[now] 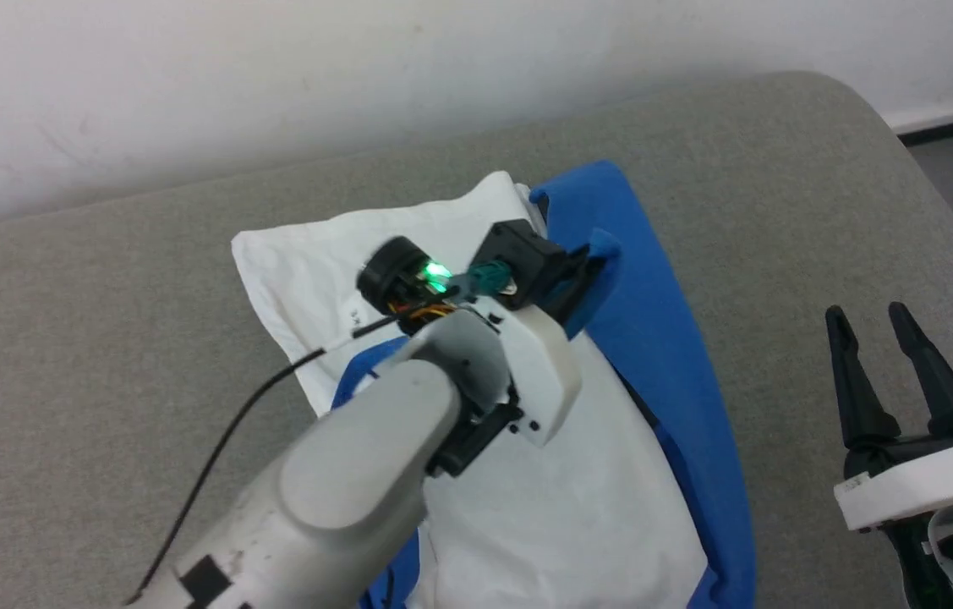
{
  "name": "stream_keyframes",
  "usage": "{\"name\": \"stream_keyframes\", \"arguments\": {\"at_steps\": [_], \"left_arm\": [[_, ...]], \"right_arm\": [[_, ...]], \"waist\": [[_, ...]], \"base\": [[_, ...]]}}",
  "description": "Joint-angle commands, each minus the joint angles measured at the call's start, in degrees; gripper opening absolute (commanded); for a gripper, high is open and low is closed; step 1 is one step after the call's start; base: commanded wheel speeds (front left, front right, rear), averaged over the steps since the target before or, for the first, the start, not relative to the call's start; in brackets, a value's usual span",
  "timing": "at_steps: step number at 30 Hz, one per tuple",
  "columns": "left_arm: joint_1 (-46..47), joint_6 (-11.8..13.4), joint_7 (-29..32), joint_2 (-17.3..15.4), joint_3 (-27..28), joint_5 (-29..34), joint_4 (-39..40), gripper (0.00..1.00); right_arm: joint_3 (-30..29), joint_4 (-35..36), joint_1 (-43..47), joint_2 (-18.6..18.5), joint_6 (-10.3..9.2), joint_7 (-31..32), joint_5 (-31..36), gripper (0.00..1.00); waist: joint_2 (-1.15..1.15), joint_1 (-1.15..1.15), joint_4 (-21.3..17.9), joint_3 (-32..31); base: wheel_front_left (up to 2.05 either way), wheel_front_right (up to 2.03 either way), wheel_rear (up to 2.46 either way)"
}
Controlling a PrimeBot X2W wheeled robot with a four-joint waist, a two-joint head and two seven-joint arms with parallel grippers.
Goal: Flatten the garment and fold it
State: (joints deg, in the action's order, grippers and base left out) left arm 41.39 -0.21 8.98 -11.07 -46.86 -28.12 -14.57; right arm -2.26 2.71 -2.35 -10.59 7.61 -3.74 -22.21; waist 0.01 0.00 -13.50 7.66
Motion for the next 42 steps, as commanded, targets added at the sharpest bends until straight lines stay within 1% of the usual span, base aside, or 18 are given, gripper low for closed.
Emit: {"name": "stream_keyframes", "arguments": {"at_steps": [1, 3, 5, 9, 13, 14, 15, 16, 18, 23, 26, 29, 31, 32, 34, 36, 40, 42], "left_arm": [[1.0, 0.4, -1.0, 1.3, -0.5, 0.5, -2.2, 0.0], [1.5, 0.3, -2.0, 3.8, -1.5, 0.7, -6.0, 0.0], [1.8, 0.1, -2.5, 5.5, -2.6, 0.7, -9.7, 0.0], [1.7, -1.2, -2.5, 7.2, -6.2, 0.9, -16.2, 0.0], [1.0, -2.1, -1.9, 8.0, -9.5, 0.6, -21.8, 0.0], [0.9, -2.2, -2.1, 8.0, -10.1, 0.4, -22.8, 0.36], [0.9, -2.2, -2.6, 8.1, -10.7, 0.3, -23.5, 0.95], [1.0, -2.2, -3.3, 8.1, -11.1, 0.2, -24.1, 1.0], [1.0, -2.3, -4.6, 8.2, -12.1, -0.8, -23.7, 1.0], [2.4, -1.5, -7.8, 8.2, -13.8, -3.5, -20.6, 1.0], [3.5, -0.3, -10.1, 8.2, -13.1, -5.0, -18.7, 1.0], [5.0, 0.9, -12.6, 7.5, -10.7, -5.7, -17.6, 1.0], [5.8, 1.8, -14.4, 5.4, -8.6, -6.1, -16.6, 1.0], [6.1, 2.2, -15.2, 3.7, -7.6, -6.0, -16.0, 1.0], [6.0, 3.1, -16.9, 0.2, -5.2, -6.5, -14.3, 1.0], [5.3, 4.3, -18.7, -4.1, -2.7, -6.8, -12.2, 1.0], [1.0, 7.7, -21.7, -12.5, 2.5, -7.7, -6.9, 1.0], [-2.5, 9.8, -22.7, -15.9, 4.9, -8.1, -3.6, 1.0]], "right_arm": [[0.2, 0.1, -0.6, 0.6, -0.12, -0.5, -0.3, 1.0], [0.4, -0.5, -1.0, 0.7, -0.12, -1.0, -0.6, 1.0], [0.6, -1.0, -1.5, 0.8, -0.12, -1.6, -0.8, 1.0], [1.0, -2.4, -2.5, 0.9, -0.12, -2.6, -1.3, 1.0], [1.4, -3.9, -3.3, 0.9, -0.12, -3.3, -1.4, 1.0], [1.6, -4.2, -3.5, 0.9, -0.12, -3.4, -1.5, 1.0], [1.8, -4.5, -3.7, 0.8, -0.12, -3.5, -1.5, 1.0], [1.8, -4.8, -3.9, 0.8, -0.12, -3.5, -1.5, 1.0], [1.6, -5.3, -4.0, 0.5, -0.12, -3.5, -1.5, 1.0], [1.0, -5.8, -3.8, -1.3, -0.12, -2.4, -1.0, 1.0], [0.6, -5.4, -3.5, -2.4, -0.12, -0.9, -0.5, 1.0], [-0.2, -4.9, -3.0, -3.9, -0.12, 1.2, 0.0, 1.0], [-0.8, -4.4, -2.7, -4.8, -0.12, 2.7, 0.1, 1.0], [-1.0, -4.2, -2.7, -5.2, -0.12, 3.4, 0.1, 1.0], [-1.1, -3.9, -2.6, -6.1, -0.12, 5.1, 0.1, 1.0], [-0.9, -3.8, -2.8, -7.2, -0.12, 6.5, 0.1, 1.0], [-1.3, -4.1, -3.4, -8.4, -0.12, 9.3, 0.3, 1.0], [-1.7, -4.4, -3.6, -8.9, -0.12, 10.9, 0.6, 1.0]], "waist": [[-0.01, 0.0, -2.3, 2.8], [-0.01, 0.0, -2.9, 4.0], [-0.01, 0.0, -3.5, 5.2], [-0.01, 0.0, -4.2, 6.8], [-0.01, 0.0, -4.1, 7.8], [-0.01, 0.0, -4.0, 7.9], [-0.01, 0.0, -3.8, 7.9], [-0.01, 0.0, -3.5, 7.8], [-0.01, 0.0, -2.7, 7.2], [-0.01, 0.0, 0.4, 4.2], [-0.01, 0.0, 2.6, 2.0], [-0.01, 0.0, 5.1, -0.1], [-0.01, 0.0, 6.9, -1.2], [-0.01, 0.0, 7.6, -1.7], [-0.01, 0.0, 9.2, -2.4], [-0.01, 0.0, 10.6, -2.8], [-0.01, 0.0, 13.3, -3.2], [-0.01, 0.0, 14.8, -3.0]], "base": [[0.0, 0.0, 0.0], [0.0, 0.0, 0.0], [0.0, 0.0, 0.0], [0.0, 0.0, 0.0], [0.0, 0.0, 0.0], [0.0, 0.0, 0.0], [0.0, 0.0, 0.0], [0.0, 0.0, 0.0], [0.0, 0.0, 0.0], [0.0, 0.0, 0.0], [0.0, 0.0, 0.0], [0.0, 0.0, 0.0], [0.0, 0.0, 0.0], [0.0, 0.0, 0.0], [0.0, 0.0, 0.0], [0.0, 0.0, 0.0], [0.0, 0.0, 0.0], [0.0, 0.0, 0.0]]}}
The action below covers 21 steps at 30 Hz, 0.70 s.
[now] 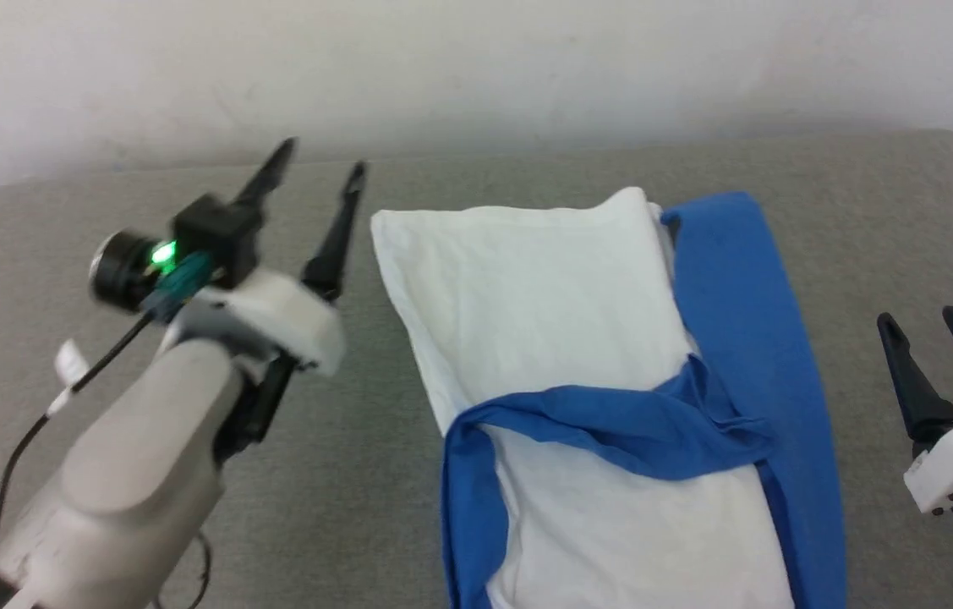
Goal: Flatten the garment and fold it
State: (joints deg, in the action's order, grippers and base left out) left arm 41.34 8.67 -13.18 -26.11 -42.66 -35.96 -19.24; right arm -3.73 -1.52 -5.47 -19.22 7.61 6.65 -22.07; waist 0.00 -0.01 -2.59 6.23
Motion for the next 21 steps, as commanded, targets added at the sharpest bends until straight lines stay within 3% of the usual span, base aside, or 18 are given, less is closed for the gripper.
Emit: {"name": "stream_keyframes", "arguments": {"at_steps": [1, 7, 11, 21], "left_arm": [[-4.6, 2.1, -0.9, -2.2, 1.8, -0.4, 2.8, 1.0], [-16.2, 7.3, -1.7, -5.0, 6.7, -0.7, 11.2, 1.0], [-23.6, 9.9, -1.8, -3.2, 10.7, 2.5, 18.1, 1.0], [-29.6, 7.2, -1.8, 5.6, 15.6, 10.0, 23.4, 1.0]], "right_arm": [[-0.4, -0.4, -0.6, -0.5, -0.12, 1.4, 0.7, 1.0], [-0.3, -2.0, -2.0, -2.4, -0.12, 6.3, 1.8, 1.0], [-0.1, -4.7, -5.8, -5.3, -0.12, 11.3, 0.8, 1.0], [4.3, -17.6, -23.3, -16.3, -0.12, 25.7, -5.5, 1.0]], "waist": [[0.0, 0.01, 4.6, -1.4], [0.0, 0.01, 7.9, 0.3], [0.0, 0.01, 10.4, 3.0], [0.0, 0.01, 16.9, 13.0]], "base": [[0.0, 0.0, 0.0], [0.0, 0.0, 0.0], [0.0, 0.0, 0.0], [0.0, 0.0, 0.0]]}}
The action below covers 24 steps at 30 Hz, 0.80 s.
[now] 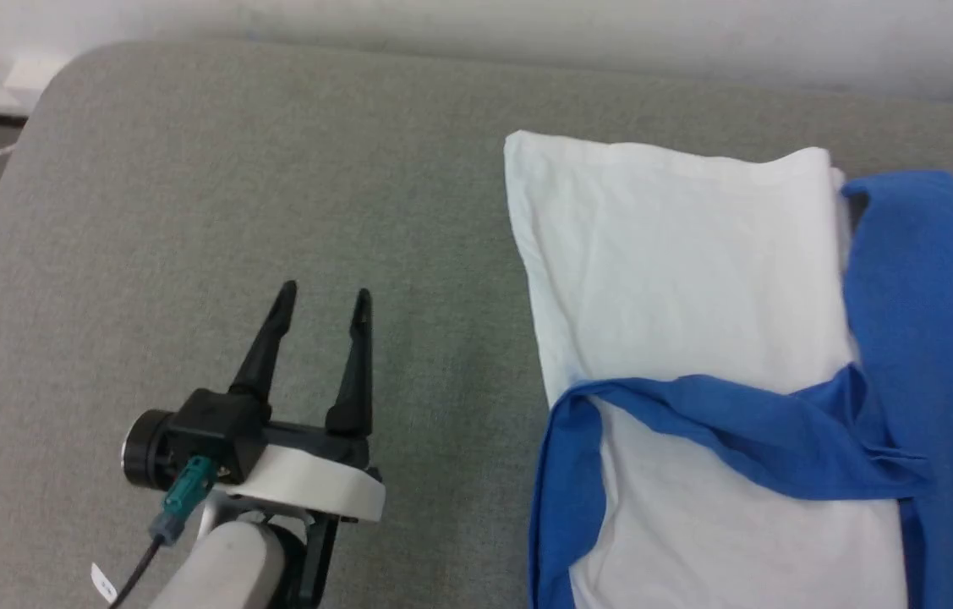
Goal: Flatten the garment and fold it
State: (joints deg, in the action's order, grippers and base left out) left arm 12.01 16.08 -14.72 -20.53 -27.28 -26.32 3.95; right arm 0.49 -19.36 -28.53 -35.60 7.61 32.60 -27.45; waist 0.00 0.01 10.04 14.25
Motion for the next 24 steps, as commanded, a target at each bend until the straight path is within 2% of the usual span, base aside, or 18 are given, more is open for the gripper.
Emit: {"name": "stream_keyframes", "arguments": {"at_steps": [1, 4, 11, 16, 20, 21, 22, 24], "left_arm": [[-0.2, -0.7, -0.3, 0.8, 0.4, 1.0, 0.2, 1.0], [0.3, -2.3, -0.3, 3.2, 0.8, 2.4, 0.0, 1.0], [0.6, -5.7, -0.3, 8.1, 2.1, 5.6, -0.9, 1.0], [0.7, -8.0, -0.3, 10.7, 3.5, 7.4, -2.2, 1.0], [0.2, -9.4, -0.3, 12.0, 5.0, 8.7, -3.2, 1.0], [0.1, -9.7, -0.3, 12.2, 5.4, 9.0, -3.4, 1.0], [0.0, -10.1, -0.3, 12.4, 5.7, 9.3, -3.8, 1.0], [-0.1, -10.7, -0.3, 12.7, 6.3, 9.8, -4.3, 1.0]], "right_arm": [[0.4, -1.2, -2.0, -0.9, -0.12, 0.8, -0.5, 1.0], [1.6, -5.4, -6.7, -3.1, -0.12, 3.0, -1.9, 1.0], [3.3, -14.1, -14.9, -5.5, -0.12, 4.7, -1.2, 1.0], [6.4, -19.2, -15.3, -7.3, -0.12, 4.4, 0.4, 1.0], [9.1, -21.0, -13.5, -7.0, -0.12, 4.7, -2.3, 0.99], [9.9, -21.2, -13.0, -7.2, -0.12, 4.7, -2.9, 0.2], [10.6, -21.3, -12.6, -7.4, -0.12, 4.4, -3.4, 0.0], [11.5, -21.6, -12.1, -7.4, -0.12, 3.6, -4.9, 0.0]], "waist": [[0.0, -0.01, 5.1, 6.1], [0.0, -0.01, 7.3, 9.0], [0.0, -0.01, 10.8, 13.6], [0.0, -0.01, 12.0, 14.3], [0.0, -0.01, 11.9, 14.1], [0.0, -0.01, 11.8, 13.9], [0.0, -0.01, 11.6, 13.7], [0.0, -0.01, 11.1, 13.0]], "base": [[0.0, 0.0, 0.0], [0.0, 0.0, 0.0], [0.0, 0.0, 0.0], [0.0, 0.0, 0.0], [0.0, 0.0, 0.0], [0.0, 0.0, 0.0], [0.0, 0.0, 0.0], [0.0, 0.0, 0.0]]}}
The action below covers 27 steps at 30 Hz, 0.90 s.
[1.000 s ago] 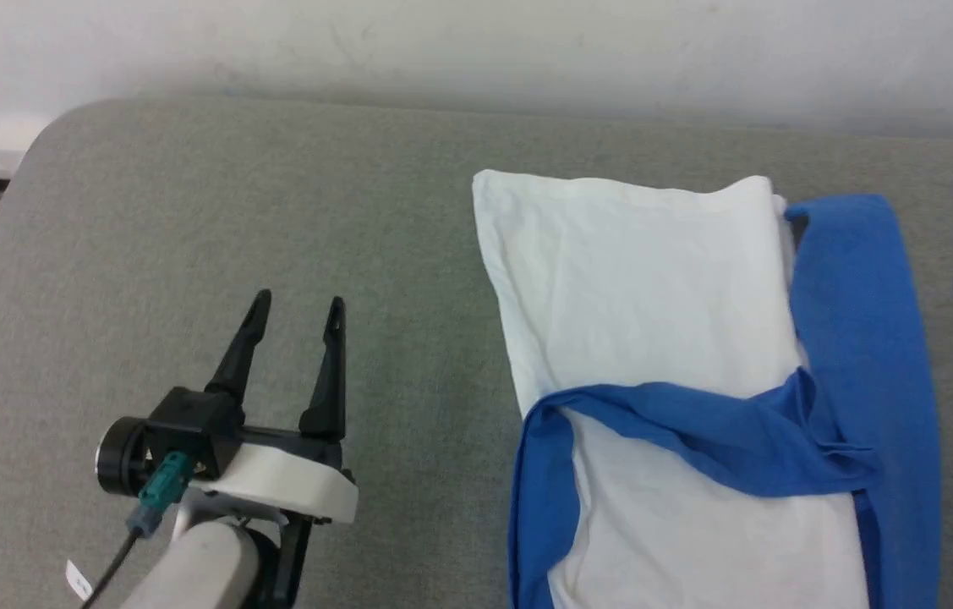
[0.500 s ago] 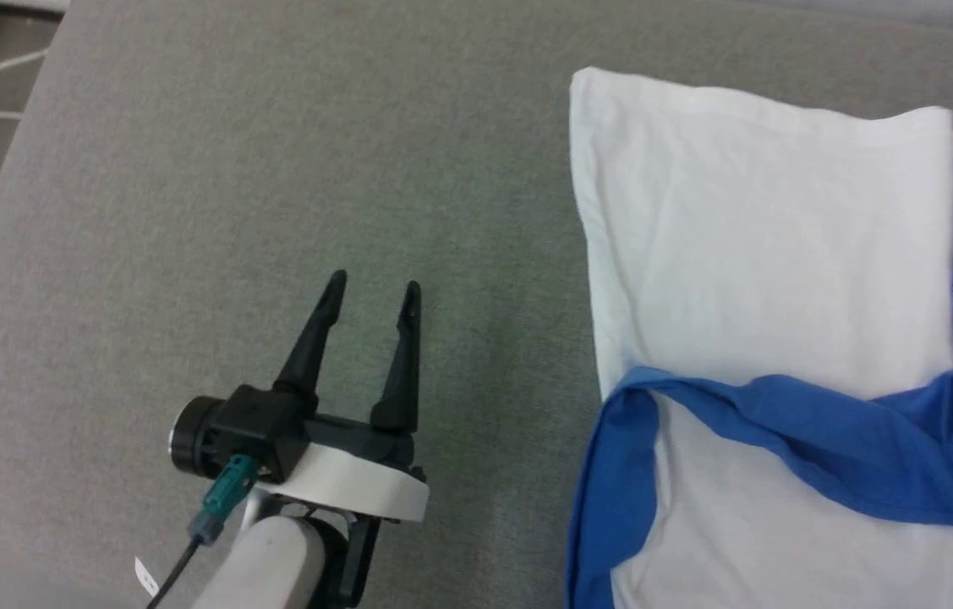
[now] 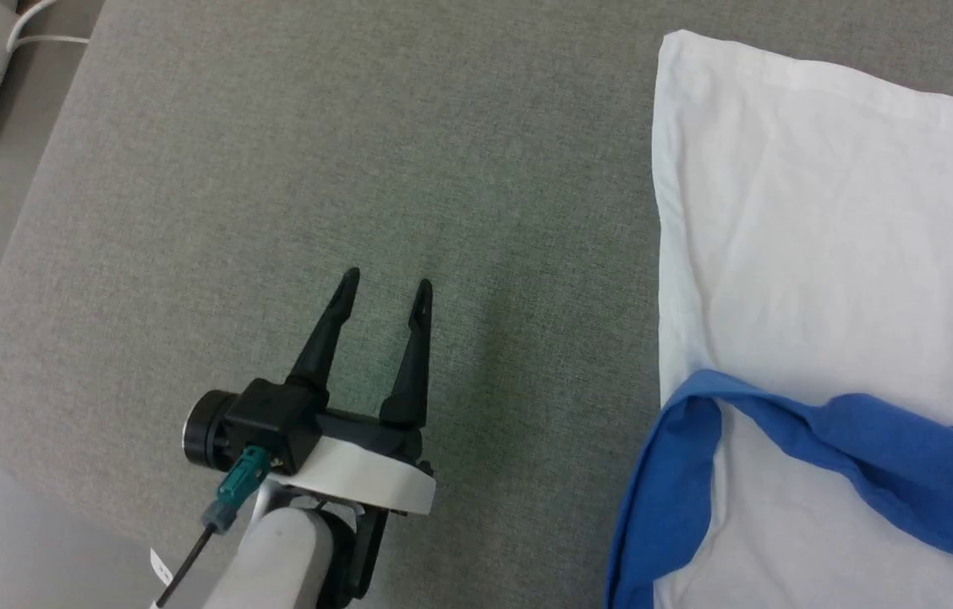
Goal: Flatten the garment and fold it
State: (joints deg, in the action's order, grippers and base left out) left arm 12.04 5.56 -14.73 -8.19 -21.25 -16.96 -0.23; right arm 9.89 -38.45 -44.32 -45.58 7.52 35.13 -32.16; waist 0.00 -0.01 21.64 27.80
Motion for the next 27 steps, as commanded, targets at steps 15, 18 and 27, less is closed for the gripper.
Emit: {"name": "stream_keyframes", "arguments": {"at_steps": [15, 18, 27], "left_arm": [[-3.9, -3.7, -0.3, -0.1, 4.8, 2.4, -3.2, 1.0], [-5.3, -3.8, -0.3, -0.3, 5.4, 2.4, -3.4, 1.0], [-9.0, -3.6, -0.3, -0.7, 7.2, 2.1, -3.1, 1.0]], "right_arm": [[-2.9, -10.2, 6.9, 2.6, -0.03, -19.1, -1.1, 0.0], [-3.9, -9.9, 8.2, 2.5, -0.03, -20.5, -1.4, 0.0], [-5.4, 0.9, 13.0, 1.9, -0.03, -19.8, -1.6, 0.0]], "waist": [[0.0, 0.01, -8.9, -14.3], [0.0, 0.01, -11.0, -17.4], [0.0, 0.01, -15.1, -24.0]], "base": [[0.0, 0.0, 0.0], [0.0, 0.0, 0.0], [0.0, 0.0, 0.0]]}}
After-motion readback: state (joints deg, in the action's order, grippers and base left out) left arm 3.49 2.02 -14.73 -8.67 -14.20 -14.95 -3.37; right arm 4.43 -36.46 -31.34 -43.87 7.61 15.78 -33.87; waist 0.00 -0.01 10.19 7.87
